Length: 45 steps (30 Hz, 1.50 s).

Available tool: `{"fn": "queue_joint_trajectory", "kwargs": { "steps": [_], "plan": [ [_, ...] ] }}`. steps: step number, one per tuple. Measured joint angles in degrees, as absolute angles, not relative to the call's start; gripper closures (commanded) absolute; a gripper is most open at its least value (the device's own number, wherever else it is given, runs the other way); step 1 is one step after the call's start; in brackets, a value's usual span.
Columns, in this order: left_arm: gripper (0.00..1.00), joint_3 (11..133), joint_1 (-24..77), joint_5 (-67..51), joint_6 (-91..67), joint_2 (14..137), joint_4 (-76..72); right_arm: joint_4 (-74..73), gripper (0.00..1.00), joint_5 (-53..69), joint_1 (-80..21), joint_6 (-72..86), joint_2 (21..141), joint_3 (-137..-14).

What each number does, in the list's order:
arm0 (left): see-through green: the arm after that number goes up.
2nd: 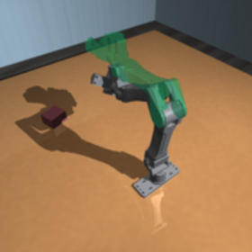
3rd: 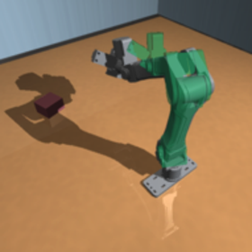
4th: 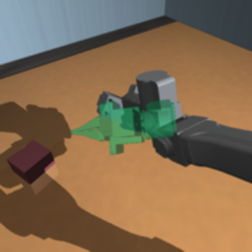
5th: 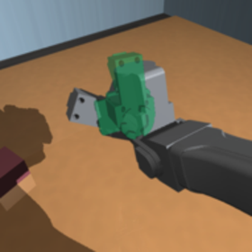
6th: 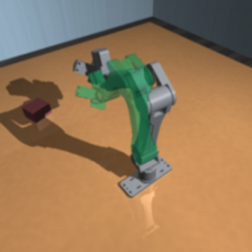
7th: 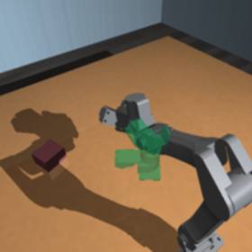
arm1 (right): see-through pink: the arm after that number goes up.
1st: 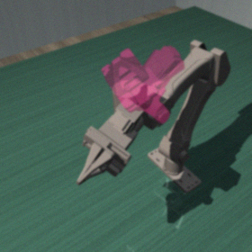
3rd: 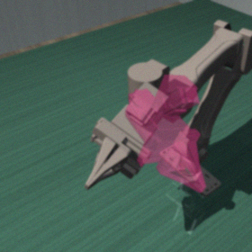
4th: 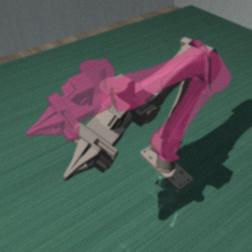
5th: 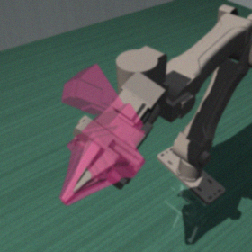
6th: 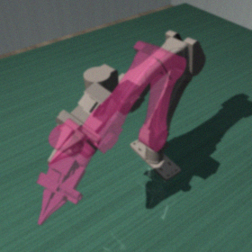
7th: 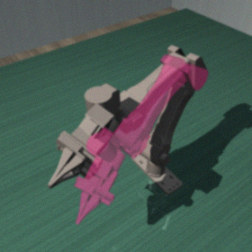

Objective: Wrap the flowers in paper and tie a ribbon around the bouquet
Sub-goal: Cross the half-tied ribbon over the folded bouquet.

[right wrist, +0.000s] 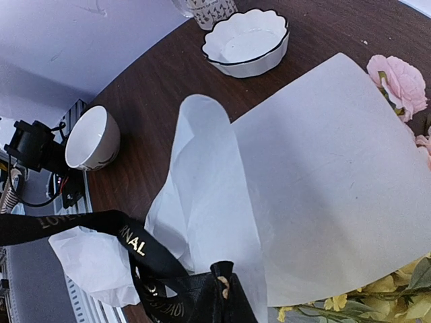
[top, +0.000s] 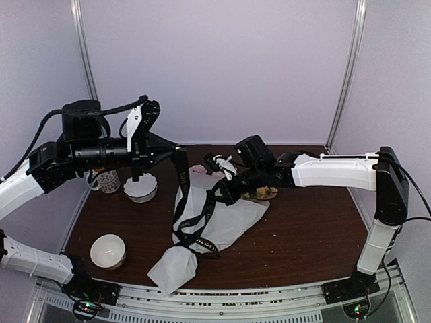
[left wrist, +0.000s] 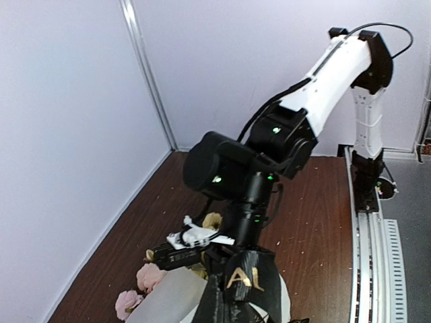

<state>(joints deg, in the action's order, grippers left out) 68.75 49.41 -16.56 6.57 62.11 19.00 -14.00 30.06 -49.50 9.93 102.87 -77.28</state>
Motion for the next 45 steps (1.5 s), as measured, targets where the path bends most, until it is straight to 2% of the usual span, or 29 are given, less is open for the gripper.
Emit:
{"fn": "queue_joint_trajectory", "kwargs": {
  "steps": [6,17,18,20,21,23,24,27,31,34,36,38,39,43,45],
  "plan": [
    [1.00,69.7,54.3,-20.2,7.7,65.2,19.1,-14.4,1.00,28.5,-48.1,10.9,103.6,-78.5],
    [1.00,91.1,68.4,-23.3,15.2,94.7,25.4,-14.9,1.00,28.7,-47.7,10.9,104.0,-78.3],
    [0.87,93.5,69.3,-22.7,16.4,97.3,27.2,-14.7,1.00,28.8,-47.8,10.9,104.0,-78.0],
    [0.55,98.2,70.7,-21.3,18.7,102.3,31.2,-14.7,1.00,28.8,-47.8,10.9,104.0,-77.6],
    [0.45,100.1,71.5,-20.4,20.0,104.5,32.8,-14.7,1.00,28.9,-47.9,10.8,104.0,-77.3],
    [0.29,101.6,73.2,-18.8,21.8,107.5,35.8,-14.8,1.00,28.9,-47.9,10.7,103.9,-76.9],
    [0.18,101.2,74.0,-18.0,22.6,108.1,37.8,-14.8,1.00,28.9,-47.9,10.5,103.8,-76.7],
    [0.08,94.7,75.2,-16.6,24.6,105.1,39.2,-14.8,1.00,29.0,-47.9,10.1,103.2,-76.2],
    [0.07,80.3,71.7,-15.3,23.4,91.5,37.2,-14.9,1.00,29.1,-48.0,9.2,102.5,-75.9],
    [0.07,70.4,64.2,-12.7,17.9,79.0,33.3,-14.9,1.00,29.1,-48.1,9.0,102.5,-75.8],
    [0.12,64.4,58.4,-9.9,13.1,72.5,30.3,-14.9,1.00,29.2,-48.1,8.9,102.5,-75.7],
    [0.27,60.2,55.8,-8.6,9.8,70.1,29.4,-15.0,1.00,29.2,-48.1,8.7,102.5,-75.6],
    [0.32,58.5,55.7,-8.6,8.2,70.1,29.5,-15.0,1.00,29.2,-48.1,8.6,102.5,-75.6],
    [0.33,56.9,58.4,-9.5,5.0,74.7,29.6,-15.5,1.00,29.3,-48.1,7.6,102.5,-75.6],
    [0.41,59.4,59.7,-9.0,3.9,77.8,30.1,-16.2,1.00,29.3,-48.1,7.3,102.5,-75.6]
  ]
}}
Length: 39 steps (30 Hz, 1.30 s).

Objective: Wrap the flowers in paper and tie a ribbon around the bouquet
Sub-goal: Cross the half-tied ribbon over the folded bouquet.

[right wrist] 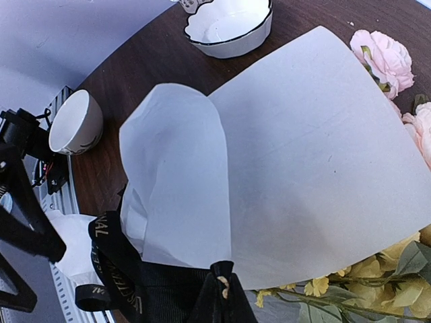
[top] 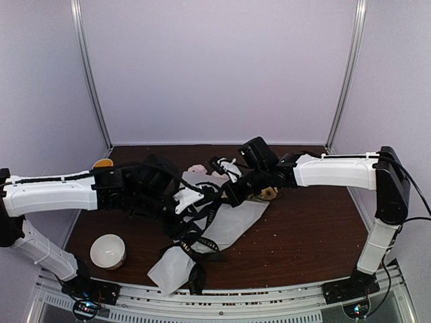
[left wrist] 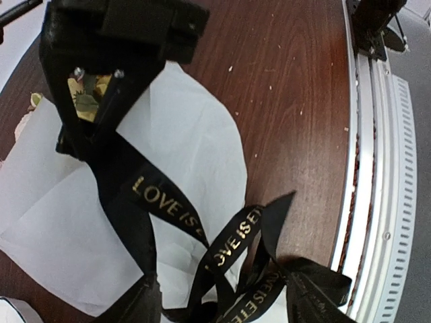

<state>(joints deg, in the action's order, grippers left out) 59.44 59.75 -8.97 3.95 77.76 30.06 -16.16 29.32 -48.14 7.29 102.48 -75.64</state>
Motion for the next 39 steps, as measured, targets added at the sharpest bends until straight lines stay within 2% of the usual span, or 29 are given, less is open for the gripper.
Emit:
{"fn": "queue_joint_trajectory", "kwargs": {
  "steps": [1,3,8,13,16,20,24,29,39],
  "plan": [
    [0.49,60.3,60.0,-8.5,3.3,78.3,29.9,-16.3,1.00,29.3,-48.1,7.2,102.5,-75.6],
    [0.59,60.6,59.4,-7.2,1.2,77.6,30.0,-16.4,1.00,29.3,-48.1,7.3,102.5,-75.6],
    [0.68,56.2,53.6,-1.8,-5.4,72.1,33.1,-16.1,1.00,29.2,-48.2,7.5,102.2,-74.7],
    [0.68,45.3,53.2,-2.9,-10.9,75.6,34.0,-16.1,1.00,29.2,-48.2,7.7,102.2,-74.4],
    [0.63,41.7,53.5,-6.4,-12.0,80.0,32.3,-16.1,1.00,29.2,-48.2,7.7,102.2,-74.4],
    [0.61,43.8,54.7,-11.6,-11.7,84.1,25.1,-16.6,1.00,28.3,-48.1,7.5,102.2,-74.5],
    [0.53,53.4,56.3,-16.0,-10.5,94.1,18.5,-17.4,1.00,28.1,-46.9,7.2,102.2,-74.5],
    [0.37,65.9,57.3,-16.1,-8.1,104.7,15.2,-18.9,1.00,27.3,-42.9,7.0,101.4,-74.5],
    [0.25,57.3,57.2,-14.1,-2.8,98.4,9.6,-20.5,1.00,26.9,-40.8,6.9,97.9,-73.6]
  ]
}}
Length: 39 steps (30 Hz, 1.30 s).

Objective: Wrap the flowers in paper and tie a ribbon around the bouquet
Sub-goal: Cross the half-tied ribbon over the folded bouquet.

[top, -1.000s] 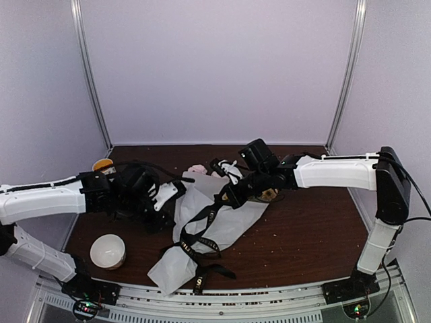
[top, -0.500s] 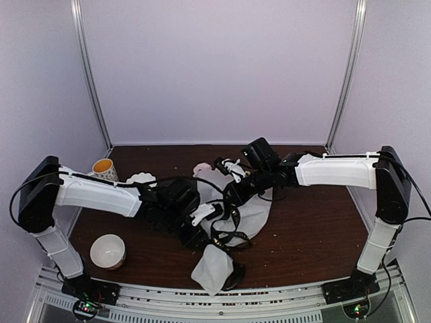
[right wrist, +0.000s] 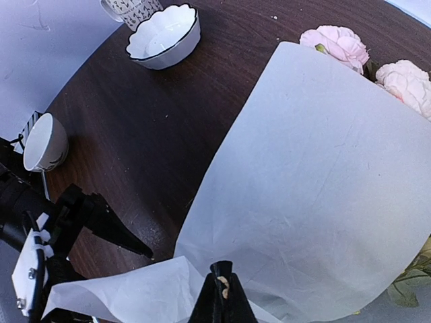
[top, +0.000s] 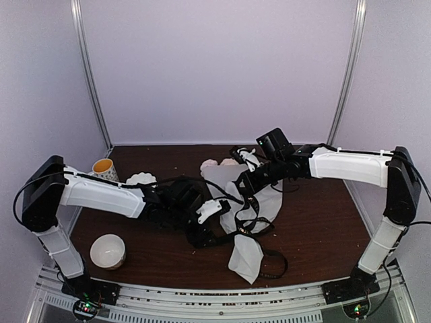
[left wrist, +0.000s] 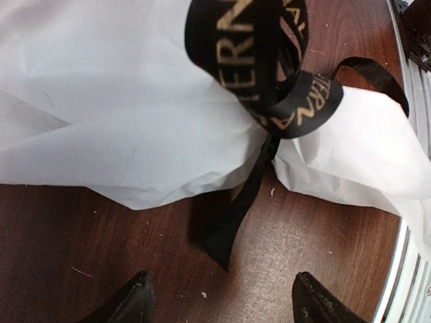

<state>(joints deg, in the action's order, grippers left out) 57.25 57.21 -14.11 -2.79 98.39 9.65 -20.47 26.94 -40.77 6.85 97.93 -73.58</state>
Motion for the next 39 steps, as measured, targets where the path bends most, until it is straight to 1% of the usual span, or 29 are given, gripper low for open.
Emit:
{"fn": "queue_joint_trajectory", "kwargs": {
  "steps": [7,9,10,11,13,15,16,18,21,28,34,37,39],
  "plan": [
    [0.24,57.7,57.2,-12.9,4.9,103.5,6.8,-20.9,1.00,27.0,-40.8,8.0,97.8,-73.6],
    [0.24,59.4,57.2,-13.3,7.4,105.6,6.8,-20.9,1.00,27.0,-40.8,8.4,97.8,-73.6],
    [0.26,61.4,57.2,-14.3,9.0,107.2,7.4,-20.8,1.00,27.0,-40.8,8.6,97.8,-73.6],
    [0.30,62.9,57.2,-15.0,10.2,108.6,7.7,-20.8,1.00,27.0,-40.8,8.8,97.8,-73.6],
    [0.45,65.4,57.2,-15.9,12.0,111.1,8.3,-20.8,1.00,26.9,-40.8,9.0,97.7,-73.6],
    [0.57,66.1,57.2,-16.7,13.8,112.9,8.3,-20.7,1.00,26.9,-40.8,9.3,97.5,-73.5],
    [0.65,66.0,57.2,-17.2,13.9,113.2,8.5,-20.4,1.00,26.9,-40.8,9.4,97.2,-73.2],
    [0.76,65.7,57.2,-18.3,14.4,113.1,8.3,-19.9,1.00,26.9,-40.8,9.6,96.2,-72.4],
    [1.00,65.7,57.2,-20.2,14.9,113.1,8.7,-19.6,1.00,26.9,-40.8,9.9,94.9,-71.5],
    [1.00,62.3,57.2,-23.5,13.2,112.1,5.1,-19.5,1.00,26.7,-40.8,9.8,93.4,-70.5],
    [1.00,53.2,57.0,-21.0,10.5,105.0,3.5,-19.5,1.00,26.7,-40.8,9.9,93.3,-70.1],
    [1.00,50.0,57.0,-18.7,8.5,101.4,4.3,-19.5,0.93,27.1,-41.0,10.0,93.3,-70.1],
    [1.00,48.2,57.0,-17.1,6.9,99.4,4.8,-19.7,0.90,27.2,-41.5,10.3,93.3,-70.1]
  ]
}}
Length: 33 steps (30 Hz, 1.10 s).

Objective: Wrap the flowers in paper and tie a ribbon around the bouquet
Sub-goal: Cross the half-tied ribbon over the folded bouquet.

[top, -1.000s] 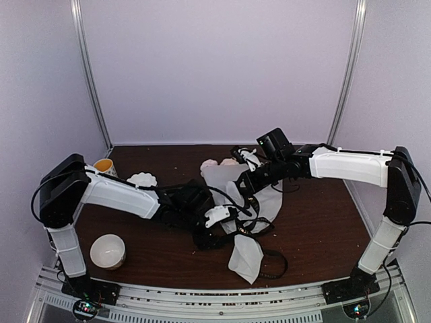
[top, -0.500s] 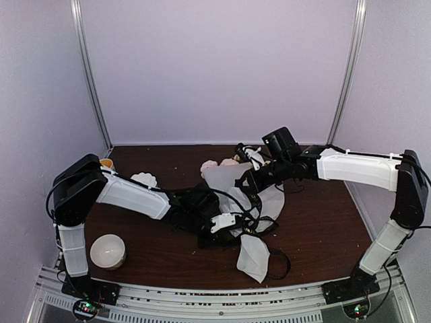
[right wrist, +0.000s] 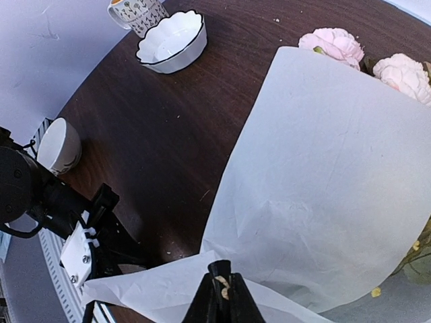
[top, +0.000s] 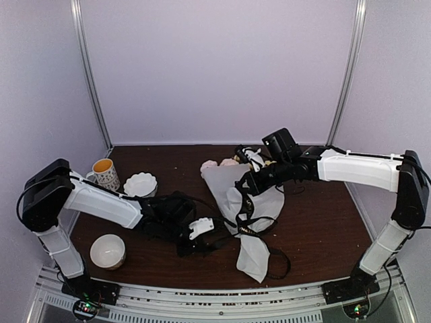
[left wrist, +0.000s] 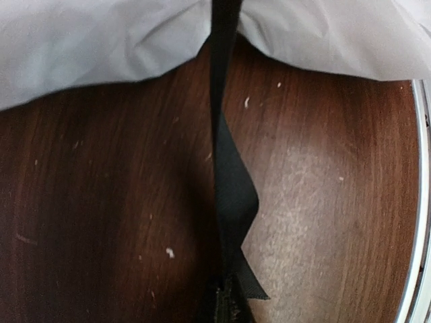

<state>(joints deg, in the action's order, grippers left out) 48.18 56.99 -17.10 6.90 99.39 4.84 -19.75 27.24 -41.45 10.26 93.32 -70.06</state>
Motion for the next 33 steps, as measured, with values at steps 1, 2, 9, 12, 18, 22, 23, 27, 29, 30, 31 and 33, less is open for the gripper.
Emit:
{"fn": "queue_joint_trajectory", "kwargs": {
  "steps": [1,2,9,12,18,22,23,27,29,30,31,33],
  "plan": [
    [1.00,47.2,57.0,-16.2,6.0,98.4,5.3,-19.8,0.89,27.2,-41.8,10.3,93.3,-70.0],
    [1.00,46.6,57.0,-15.3,5.1,97.6,6.3,-19.9,0.88,27.2,-42.4,10.3,93.2,-69.8],
    [1.00,45.7,57.6,-11.1,-1.1,94.1,14.7,-23.4,0.51,26.5,-46.0,10.2,91.2,-66.8],
    [1.00,46.3,57.9,-10.3,-2.8,94.1,16.3,-26.2,0.38,24.9,-45.9,9.9,89.6,-66.7],
    [1.00,50.4,57.9,-9.3,-5.7,96.0,23.0,-33.8,0.31,19.3,-45.1,9.0,82.5,-67.9],
    [1.00,54.3,57.9,-8.5,-9.0,97.8,30.5,-37.2,0.31,16.7,-43.8,10.0,78.2,-67.9],
    [1.00,54.4,57.9,-8.5,-9.2,97.8,30.9,-37.8,0.31,16.1,-43.3,10.3,77.5,-67.6],
    [1.00,54.6,57.9,-8.5,-13.0,97.5,34.1,-39.6,0.37,14.6,-41.2,11.2,76.0,-64.5],
    [1.00,54.5,57.7,-8.8,-14.4,97.3,35.0,-40.2,0.39,14.3,-40.3,11.8,76.2,-62.9],
    [1.00,54.4,57.5,-9.0,-15.0,97.3,35.2,-40.6,0.39,14.3,-39.9,12.1,76.6,-62.2],
    [1.00,54.3,57.3,-9.3,-15.7,97.3,35.3,-40.9,0.39,14.3,-39.7,12.2,77.2,-61.7],
    [1.00,53.9,56.5,-10.4,-16.8,97.2,35.5,-40.9,0.39,14.4,-39.2,12.4,78.8,-61.0]
  ]
}}
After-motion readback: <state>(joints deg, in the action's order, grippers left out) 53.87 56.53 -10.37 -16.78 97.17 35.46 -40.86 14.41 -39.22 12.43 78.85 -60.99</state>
